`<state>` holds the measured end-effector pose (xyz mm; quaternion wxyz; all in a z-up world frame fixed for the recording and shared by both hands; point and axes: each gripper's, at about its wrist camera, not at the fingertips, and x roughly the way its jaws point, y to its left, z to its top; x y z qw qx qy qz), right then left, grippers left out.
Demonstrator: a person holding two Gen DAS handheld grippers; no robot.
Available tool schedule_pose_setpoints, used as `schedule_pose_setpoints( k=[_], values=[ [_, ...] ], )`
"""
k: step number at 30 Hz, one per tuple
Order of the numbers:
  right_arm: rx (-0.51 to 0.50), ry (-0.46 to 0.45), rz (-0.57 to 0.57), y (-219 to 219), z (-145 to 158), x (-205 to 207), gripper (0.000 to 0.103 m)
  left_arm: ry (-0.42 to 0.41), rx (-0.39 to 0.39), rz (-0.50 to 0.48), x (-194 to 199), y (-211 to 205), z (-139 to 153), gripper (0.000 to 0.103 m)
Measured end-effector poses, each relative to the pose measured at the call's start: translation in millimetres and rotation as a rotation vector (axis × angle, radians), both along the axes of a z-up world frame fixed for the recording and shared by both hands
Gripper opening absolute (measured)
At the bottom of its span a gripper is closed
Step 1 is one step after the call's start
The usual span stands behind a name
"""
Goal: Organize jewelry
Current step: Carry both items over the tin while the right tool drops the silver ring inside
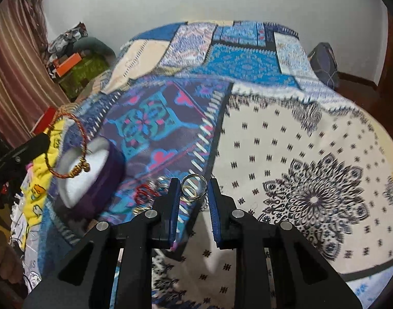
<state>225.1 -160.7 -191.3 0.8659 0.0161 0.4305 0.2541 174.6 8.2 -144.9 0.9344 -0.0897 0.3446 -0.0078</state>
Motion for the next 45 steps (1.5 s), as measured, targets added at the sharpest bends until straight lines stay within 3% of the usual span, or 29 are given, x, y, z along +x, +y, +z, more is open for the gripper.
schedule_pose_setpoints(
  k=[10,19,32,45],
  values=[
    [0.068,-0.122,0.031,16,54,-22,0.019,-0.054,-0.005,0.02,-21,12,27,0.005],
    [0.107,-0.174,0.097,46,75,-36,0.019,-0.055,0.003,0.037,-32,36,31,0.005],
    [0.078,-0.119,0.17,89,52,-32,0.02,0.05,-0.015,-0.015,-11,74,-2,0.005],
    [0.035,-0.051,0.188,101,25,-25,0.02,0.134,-0.003,-0.132,13,63,-32,0.005]
  ],
)
